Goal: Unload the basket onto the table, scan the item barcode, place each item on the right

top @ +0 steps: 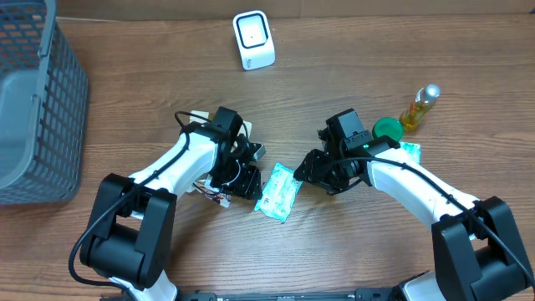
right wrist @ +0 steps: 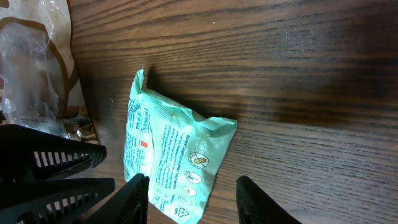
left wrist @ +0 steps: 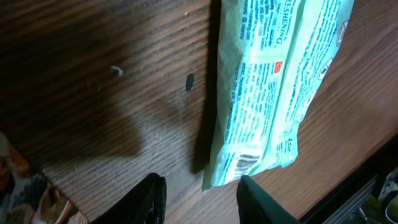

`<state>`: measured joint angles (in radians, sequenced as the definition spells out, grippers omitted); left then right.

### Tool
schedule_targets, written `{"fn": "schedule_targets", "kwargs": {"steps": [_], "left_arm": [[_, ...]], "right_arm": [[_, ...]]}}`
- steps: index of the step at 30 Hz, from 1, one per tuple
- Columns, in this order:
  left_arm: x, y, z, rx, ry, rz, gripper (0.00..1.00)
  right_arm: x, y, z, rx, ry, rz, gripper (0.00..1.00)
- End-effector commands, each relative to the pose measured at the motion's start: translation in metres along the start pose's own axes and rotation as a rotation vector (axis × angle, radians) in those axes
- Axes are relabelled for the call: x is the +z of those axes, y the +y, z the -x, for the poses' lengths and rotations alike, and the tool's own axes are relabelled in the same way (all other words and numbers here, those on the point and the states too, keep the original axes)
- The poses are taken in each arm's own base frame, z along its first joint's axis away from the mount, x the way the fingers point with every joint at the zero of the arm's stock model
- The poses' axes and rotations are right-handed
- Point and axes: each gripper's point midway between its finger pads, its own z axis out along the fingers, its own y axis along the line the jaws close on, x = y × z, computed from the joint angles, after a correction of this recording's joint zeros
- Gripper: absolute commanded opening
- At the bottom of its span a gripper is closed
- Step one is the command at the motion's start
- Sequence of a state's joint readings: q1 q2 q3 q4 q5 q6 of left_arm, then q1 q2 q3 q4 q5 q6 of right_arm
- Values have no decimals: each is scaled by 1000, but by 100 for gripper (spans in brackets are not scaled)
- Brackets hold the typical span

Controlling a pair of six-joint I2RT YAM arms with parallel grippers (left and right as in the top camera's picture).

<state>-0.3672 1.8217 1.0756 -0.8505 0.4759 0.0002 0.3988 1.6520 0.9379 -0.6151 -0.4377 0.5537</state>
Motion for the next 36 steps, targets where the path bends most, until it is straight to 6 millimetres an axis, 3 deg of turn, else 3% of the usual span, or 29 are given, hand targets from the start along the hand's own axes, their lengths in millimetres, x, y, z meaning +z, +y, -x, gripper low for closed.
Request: {"fn": "schedule_targets", "kwargs": {"steps": [1, 28, 36], "left_arm": [[7, -3, -5, -1, 17, -27, 41], [10, -16, 1, -18, -3, -73, 45], [16, -12, 4, -51, -13, 13, 45]], "right_arm": [[-10, 8, 10, -25, -43, 16, 43], [-9, 5, 12, -23, -56, -3, 50], [-9, 4, 12, -23, -55, -4, 51]]}}
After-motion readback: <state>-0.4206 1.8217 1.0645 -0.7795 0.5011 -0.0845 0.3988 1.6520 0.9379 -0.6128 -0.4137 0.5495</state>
